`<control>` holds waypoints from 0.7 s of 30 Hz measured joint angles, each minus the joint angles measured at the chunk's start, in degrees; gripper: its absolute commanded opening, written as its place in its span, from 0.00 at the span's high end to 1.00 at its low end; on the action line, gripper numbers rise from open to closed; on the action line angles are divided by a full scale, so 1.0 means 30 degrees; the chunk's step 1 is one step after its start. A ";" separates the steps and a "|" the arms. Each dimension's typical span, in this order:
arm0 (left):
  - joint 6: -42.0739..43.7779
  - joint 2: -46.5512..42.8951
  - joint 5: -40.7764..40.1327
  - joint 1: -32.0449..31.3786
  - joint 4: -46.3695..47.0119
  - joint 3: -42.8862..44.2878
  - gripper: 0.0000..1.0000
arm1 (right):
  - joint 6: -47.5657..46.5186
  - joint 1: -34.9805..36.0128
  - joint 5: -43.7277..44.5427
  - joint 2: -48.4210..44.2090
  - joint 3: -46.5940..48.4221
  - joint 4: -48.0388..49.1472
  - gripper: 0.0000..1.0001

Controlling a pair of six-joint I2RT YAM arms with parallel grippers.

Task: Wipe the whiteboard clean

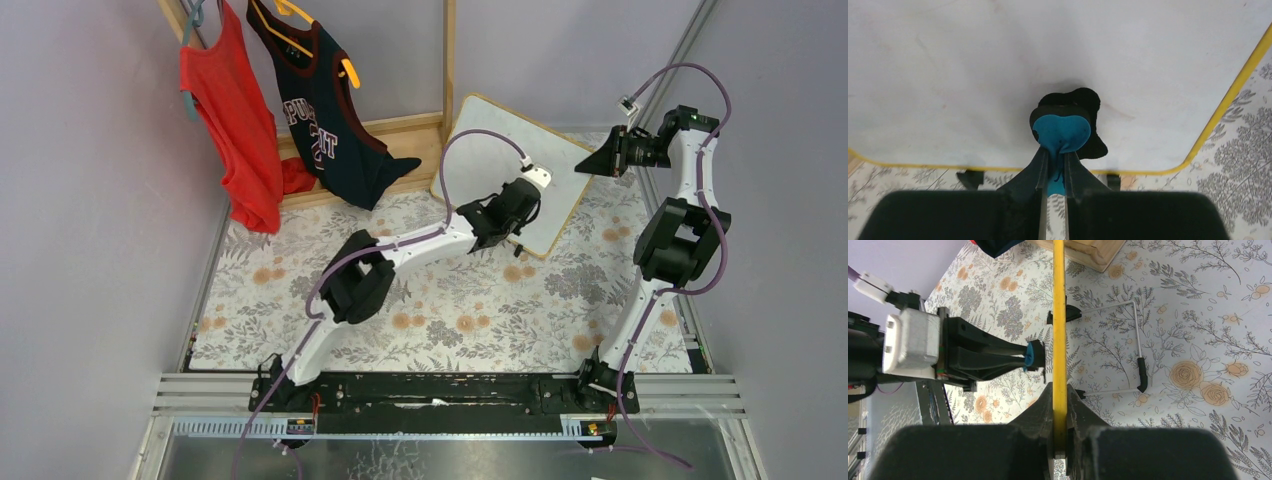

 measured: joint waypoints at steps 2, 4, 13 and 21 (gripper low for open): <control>-0.0066 -0.0750 0.0036 0.0087 -0.0350 -0.0685 1.00 | 0.0000 0.0000 0.0000 0.0000 0.0000 0.0000 1.00; -0.0226 -0.1727 0.0175 0.0284 -0.0721 -0.1406 1.00 | 0.0000 0.0000 0.0000 0.0000 0.0000 0.0000 1.00; -0.1617 -0.7089 0.0845 0.2113 -0.2339 -0.5217 1.00 | 0.0000 0.0000 0.0000 0.0000 0.0000 0.0000 1.00; -0.2178 -1.0491 0.1056 0.3483 -0.4787 -0.8874 1.00 | 0.0000 0.0000 0.0000 0.0000 0.0000 0.0007 1.00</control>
